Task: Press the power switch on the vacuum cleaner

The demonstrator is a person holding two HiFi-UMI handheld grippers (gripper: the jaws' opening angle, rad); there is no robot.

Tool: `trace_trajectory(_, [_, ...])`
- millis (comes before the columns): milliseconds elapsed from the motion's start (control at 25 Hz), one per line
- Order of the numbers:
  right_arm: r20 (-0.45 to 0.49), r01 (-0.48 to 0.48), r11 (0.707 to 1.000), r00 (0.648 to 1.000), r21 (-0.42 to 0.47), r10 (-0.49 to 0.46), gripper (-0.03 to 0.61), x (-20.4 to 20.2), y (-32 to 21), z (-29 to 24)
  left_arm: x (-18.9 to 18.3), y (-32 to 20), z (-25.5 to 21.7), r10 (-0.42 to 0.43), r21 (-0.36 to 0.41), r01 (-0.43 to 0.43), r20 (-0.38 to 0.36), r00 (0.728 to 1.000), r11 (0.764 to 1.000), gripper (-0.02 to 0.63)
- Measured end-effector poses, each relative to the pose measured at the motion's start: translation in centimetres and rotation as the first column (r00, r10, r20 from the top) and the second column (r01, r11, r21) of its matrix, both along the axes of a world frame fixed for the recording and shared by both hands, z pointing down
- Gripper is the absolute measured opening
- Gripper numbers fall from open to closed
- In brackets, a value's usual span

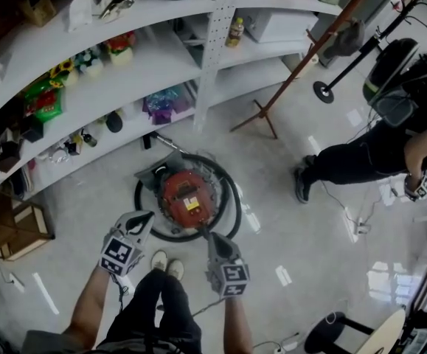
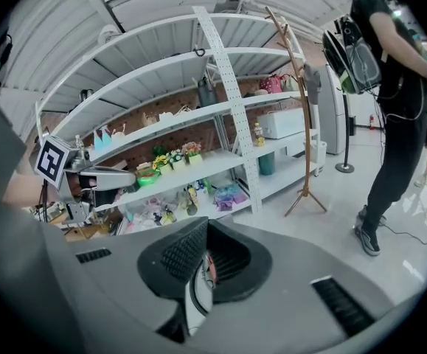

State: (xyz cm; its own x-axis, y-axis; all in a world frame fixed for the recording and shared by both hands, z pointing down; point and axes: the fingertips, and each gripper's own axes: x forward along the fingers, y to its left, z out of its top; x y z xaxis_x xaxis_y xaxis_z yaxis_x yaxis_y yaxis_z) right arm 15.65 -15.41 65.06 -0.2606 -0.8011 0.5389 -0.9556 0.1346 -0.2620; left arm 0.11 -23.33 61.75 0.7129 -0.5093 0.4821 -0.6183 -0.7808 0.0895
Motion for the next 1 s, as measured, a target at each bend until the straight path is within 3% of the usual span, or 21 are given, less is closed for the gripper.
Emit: trace_trajectory(1000, [0.004,0.03,0.999,1.0,-0.041,-0.03,0.012,0.9,-4.3,11.5,0.5,-1.5,11.9,-0.008,-0.081,0.01,0.014,1.0,0.997,0.009])
